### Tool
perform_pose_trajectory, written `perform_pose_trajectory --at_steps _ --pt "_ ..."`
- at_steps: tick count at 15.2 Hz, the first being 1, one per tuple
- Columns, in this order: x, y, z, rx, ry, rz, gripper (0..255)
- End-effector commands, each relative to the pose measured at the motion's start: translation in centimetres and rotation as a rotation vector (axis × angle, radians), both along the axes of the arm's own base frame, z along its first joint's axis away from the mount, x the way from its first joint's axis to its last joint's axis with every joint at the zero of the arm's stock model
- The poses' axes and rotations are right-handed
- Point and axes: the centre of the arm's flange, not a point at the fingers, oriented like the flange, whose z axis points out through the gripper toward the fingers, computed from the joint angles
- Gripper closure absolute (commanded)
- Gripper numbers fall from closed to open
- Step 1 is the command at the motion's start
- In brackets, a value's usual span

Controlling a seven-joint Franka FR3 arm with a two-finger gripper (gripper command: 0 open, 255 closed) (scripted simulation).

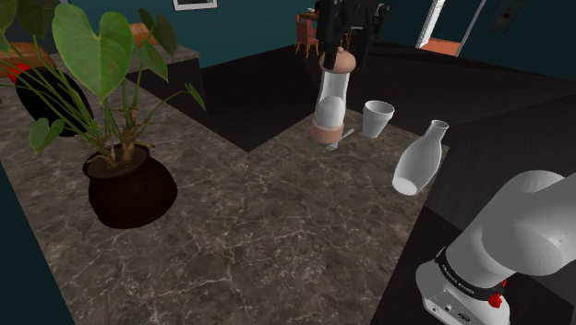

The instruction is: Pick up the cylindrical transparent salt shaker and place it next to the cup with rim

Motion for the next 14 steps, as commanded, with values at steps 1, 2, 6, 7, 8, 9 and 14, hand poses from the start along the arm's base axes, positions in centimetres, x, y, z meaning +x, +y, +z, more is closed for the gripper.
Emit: perform_pose_trajectory --at_steps 1,2,6,7,8,9,14 --pt "0.2 -2.4 0.2 0.000 0.000 0.002 255" --pt "0.2 -3.8 0.2 0.000 0.000 0.002 255" --pt "0.3 -9.0 0.2 0.000 0.000 0.002 255" --pt "0.3 -10.4 0.2 0.000 0.000 0.002 255" --pt "0.3 -11.7 0.2 0.000 0.000 0.002 255" --pt "0.3 -13.0 0.2 0.000 0.000 0.002 255" --pt "0.5 -19.6 0.2 0.000 0.000 0.002 255"
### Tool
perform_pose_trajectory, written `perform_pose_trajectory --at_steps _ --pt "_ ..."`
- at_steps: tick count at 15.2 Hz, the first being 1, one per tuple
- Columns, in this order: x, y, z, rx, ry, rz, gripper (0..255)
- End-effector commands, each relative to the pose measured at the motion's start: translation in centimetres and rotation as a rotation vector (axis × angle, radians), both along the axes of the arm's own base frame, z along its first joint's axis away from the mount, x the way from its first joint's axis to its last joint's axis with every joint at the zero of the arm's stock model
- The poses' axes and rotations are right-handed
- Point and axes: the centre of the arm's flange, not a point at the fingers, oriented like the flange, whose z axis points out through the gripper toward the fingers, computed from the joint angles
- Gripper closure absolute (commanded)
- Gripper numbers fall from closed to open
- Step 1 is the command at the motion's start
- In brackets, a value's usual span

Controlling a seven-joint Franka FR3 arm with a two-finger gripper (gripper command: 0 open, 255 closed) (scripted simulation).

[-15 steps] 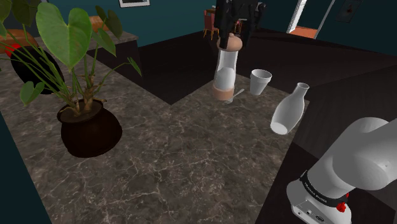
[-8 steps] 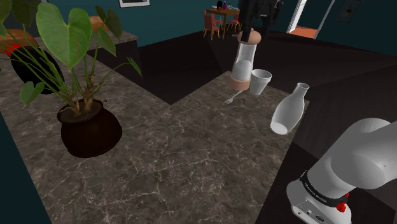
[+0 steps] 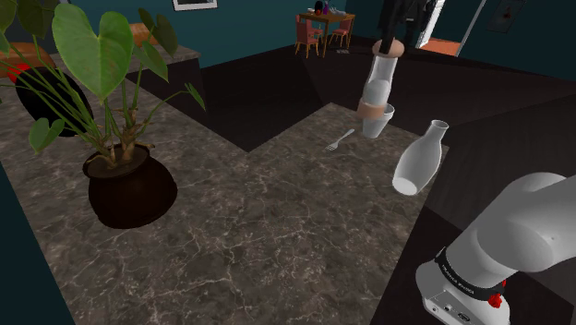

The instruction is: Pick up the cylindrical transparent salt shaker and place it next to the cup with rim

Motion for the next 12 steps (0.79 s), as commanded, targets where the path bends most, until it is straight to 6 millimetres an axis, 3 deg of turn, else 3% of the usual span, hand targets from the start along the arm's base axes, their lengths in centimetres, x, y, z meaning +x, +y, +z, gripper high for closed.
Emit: perform_pose_trajectory --at_steps 1,12 --pt "0.0 -2.9 0.0 0.000 0.000 0.002 255" --pt "0.2 -17.4 0.0 0.000 0.000 0.002 255"
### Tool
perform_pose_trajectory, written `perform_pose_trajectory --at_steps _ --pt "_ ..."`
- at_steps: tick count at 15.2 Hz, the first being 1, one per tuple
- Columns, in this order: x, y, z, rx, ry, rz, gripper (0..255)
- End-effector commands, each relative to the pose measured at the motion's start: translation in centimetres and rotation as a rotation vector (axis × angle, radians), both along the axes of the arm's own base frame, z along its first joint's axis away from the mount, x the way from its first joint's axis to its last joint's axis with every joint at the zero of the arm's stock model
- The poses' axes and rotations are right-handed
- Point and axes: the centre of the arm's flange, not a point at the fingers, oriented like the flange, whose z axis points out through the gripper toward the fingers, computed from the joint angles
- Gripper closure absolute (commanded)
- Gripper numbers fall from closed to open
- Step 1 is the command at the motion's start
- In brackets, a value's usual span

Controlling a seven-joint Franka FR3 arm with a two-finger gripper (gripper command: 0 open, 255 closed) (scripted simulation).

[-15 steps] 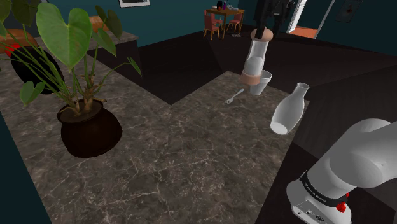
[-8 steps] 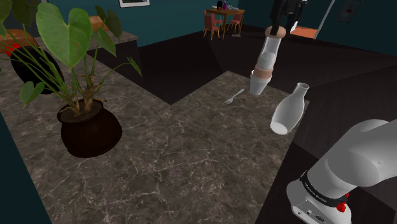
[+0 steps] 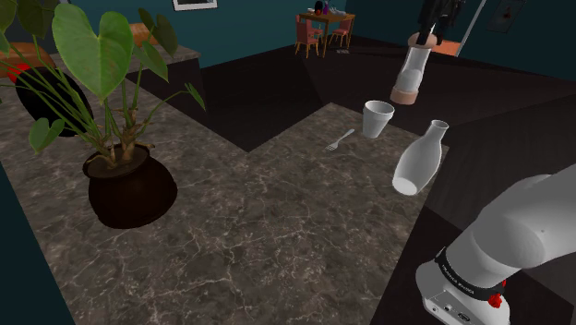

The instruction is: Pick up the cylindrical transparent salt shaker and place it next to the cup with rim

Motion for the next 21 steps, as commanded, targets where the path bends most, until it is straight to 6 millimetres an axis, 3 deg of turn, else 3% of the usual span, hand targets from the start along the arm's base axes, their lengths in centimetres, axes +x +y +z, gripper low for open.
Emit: perform_pose_trajectory --at_steps 1,16,21 --pt "0.4 -2.8 -0.1 -0.001 0.000 0.002 255" --pt "0.7 -22.3 0.0 -0.001 0.000 0.002 255" --pt "0.7 -22.3 -2.7 -0.001 0.000 0.002 255"
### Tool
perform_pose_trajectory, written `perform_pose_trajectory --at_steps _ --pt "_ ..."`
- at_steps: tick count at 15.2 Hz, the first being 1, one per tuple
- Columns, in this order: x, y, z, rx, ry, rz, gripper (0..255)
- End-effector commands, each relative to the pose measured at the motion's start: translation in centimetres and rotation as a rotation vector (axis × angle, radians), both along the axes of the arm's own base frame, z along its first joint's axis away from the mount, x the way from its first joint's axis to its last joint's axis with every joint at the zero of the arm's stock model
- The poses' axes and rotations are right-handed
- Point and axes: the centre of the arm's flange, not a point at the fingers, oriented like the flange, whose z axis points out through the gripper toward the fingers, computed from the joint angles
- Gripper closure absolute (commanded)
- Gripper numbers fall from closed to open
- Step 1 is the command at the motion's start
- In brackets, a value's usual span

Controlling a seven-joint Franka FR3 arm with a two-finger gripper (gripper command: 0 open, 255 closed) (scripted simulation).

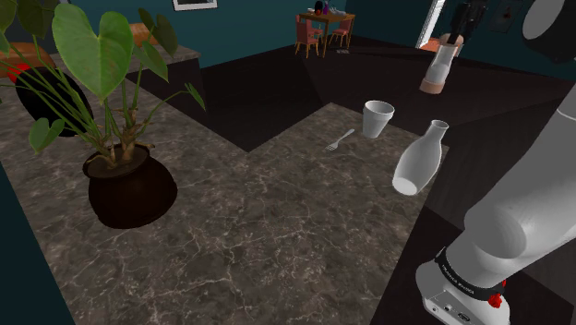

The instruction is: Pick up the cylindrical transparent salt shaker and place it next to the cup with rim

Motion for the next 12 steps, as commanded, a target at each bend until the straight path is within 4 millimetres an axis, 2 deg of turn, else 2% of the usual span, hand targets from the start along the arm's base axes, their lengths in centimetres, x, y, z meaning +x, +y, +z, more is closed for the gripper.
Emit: perform_pose_trajectory --at_steps 1,12 --pt "0.0 0.0 -1.0 -0.001 -0.001 0.000 255" --pt "0.0 0.0 -6.8 -0.001 -0.001 0.000 255"
